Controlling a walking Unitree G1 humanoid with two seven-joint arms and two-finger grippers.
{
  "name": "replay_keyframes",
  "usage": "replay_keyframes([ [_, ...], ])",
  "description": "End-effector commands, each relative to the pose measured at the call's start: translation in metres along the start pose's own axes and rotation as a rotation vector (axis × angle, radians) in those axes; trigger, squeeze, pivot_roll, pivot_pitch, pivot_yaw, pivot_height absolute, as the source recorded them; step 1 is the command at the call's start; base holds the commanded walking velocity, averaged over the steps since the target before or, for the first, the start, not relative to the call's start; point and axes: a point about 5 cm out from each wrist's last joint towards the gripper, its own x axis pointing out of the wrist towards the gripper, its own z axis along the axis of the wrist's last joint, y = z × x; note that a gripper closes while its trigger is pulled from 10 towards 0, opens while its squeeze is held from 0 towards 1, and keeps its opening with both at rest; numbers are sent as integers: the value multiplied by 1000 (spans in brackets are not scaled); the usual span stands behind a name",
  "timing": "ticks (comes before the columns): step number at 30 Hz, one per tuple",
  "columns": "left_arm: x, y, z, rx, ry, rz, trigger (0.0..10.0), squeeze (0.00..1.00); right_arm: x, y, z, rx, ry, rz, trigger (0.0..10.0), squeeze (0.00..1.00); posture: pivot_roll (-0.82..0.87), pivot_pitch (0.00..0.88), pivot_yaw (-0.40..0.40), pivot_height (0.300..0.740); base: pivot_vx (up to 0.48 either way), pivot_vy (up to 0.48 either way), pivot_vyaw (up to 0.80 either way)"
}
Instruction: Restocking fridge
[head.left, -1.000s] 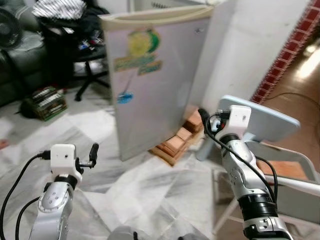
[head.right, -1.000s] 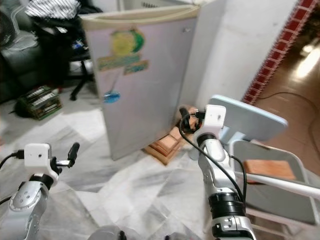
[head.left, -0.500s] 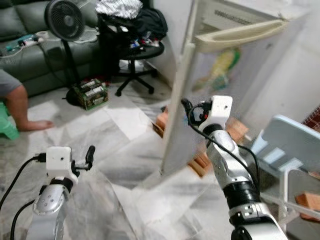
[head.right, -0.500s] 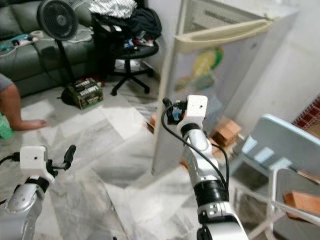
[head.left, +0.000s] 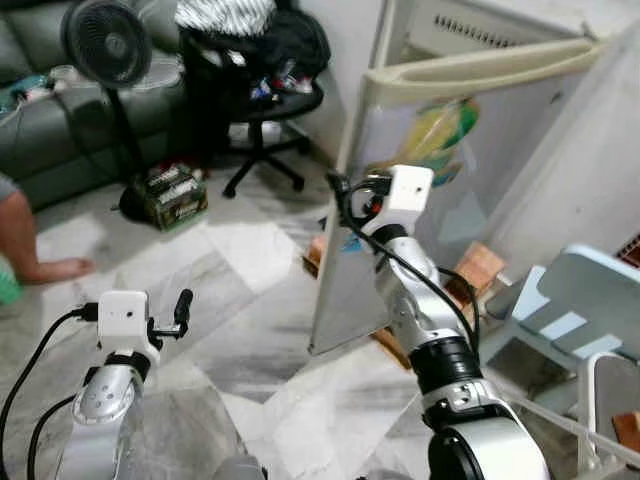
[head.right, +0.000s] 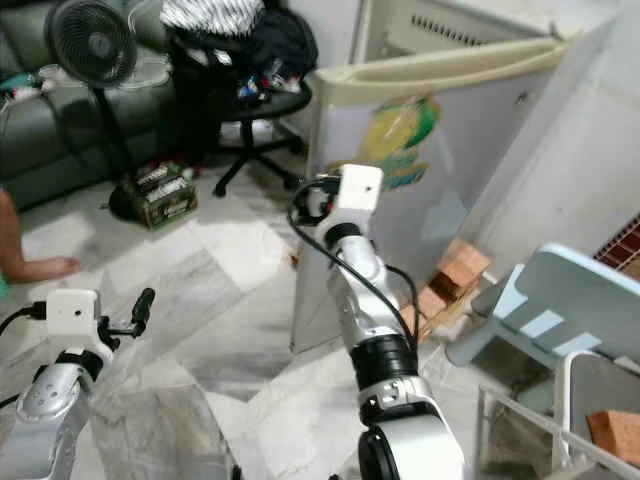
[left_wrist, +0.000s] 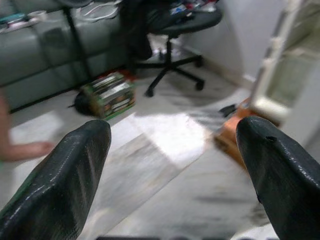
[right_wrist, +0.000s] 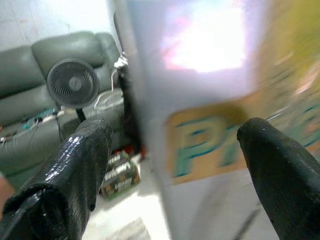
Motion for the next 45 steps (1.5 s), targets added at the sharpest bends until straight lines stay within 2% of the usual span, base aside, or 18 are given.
replay_keyframes([
  [1,0,-9,-3,-4,8,-30,10000,0,1,-6,-6,14,21,-31,10000,0,161,0,-30,740,0,0,0],
  [4,0,-8,-3,-1,12,-23,10000,0,4,2,-6,30,29,-10,10000,0,165,0,-31,740,0,0,0],
  [6,0,-7,-5,11,25,-13,10000,0,8,18,-7,48,33,37,10000,0,174,0,-34,740,0,0,0],
  [7,0,-7,-5,11,25,-13,10000,0,8,18,-7,48,33,37,10000,0,174,0,-34,740,0,0,0],
  [8,0,-7,-5,12,24,-13,10000,0,10,27,-8,72,41,64,10000,0,174,0,-34,740,0,0,0],
  [13,0,-5,-4,20,17,2,10000,0,9,55,-10,140,48,207,10000,0,181,0,-36,740,0,0,0],
  [16,-1,-4,-5,25,21,9,10000,0,3,59,-16,122,64,263,10000,0,189,0,-39,740,0,0,0],
  [23,-2,-4,-6,24,28,13,10000,0,-5,27,-27,64,73,165,10000,0,181,0,-37,740,0,0,0],
  [27,-3,-5,-8,23,30,12,10000,0,-13,0,-29,19,58,87,10000,0,184,0,-42,740,0,0,0],
  [30,-4,-4,-9,27,36,22,10000,0,-24,-27,-30,-50,40,5,10000,0,186,0,-46,740,0,0,0],
  [31,-5,-3,-10,28,44,30,10000,0,-32,-42,-30,-109,28,-46,10000,0,186,0,-46,740,0,0,0],
  [32,-5,-3,-10,28,44,30,10000,0,-32,-42,-30,-109,28,-46,10000,0,186,0,-46,740,0,0,0],
  [36,-7,-3,-10,23,59,44,10000,0,-54,-74,-31,-184,30,-168,10000,0,181,0,-45,740,0,0,0],
  [41,-8,-7,-7,28,45,-3,10000,0,-75,-91,-33,-226,46,-221,10000,0,170,0,-40,740,0,262,-619],
  [45,-9,-9,-5,41,39,-28,10000,0,-82,-95,-35,-238,55,-231,10000,0,167,9,-36,740,0,480,-498],
])
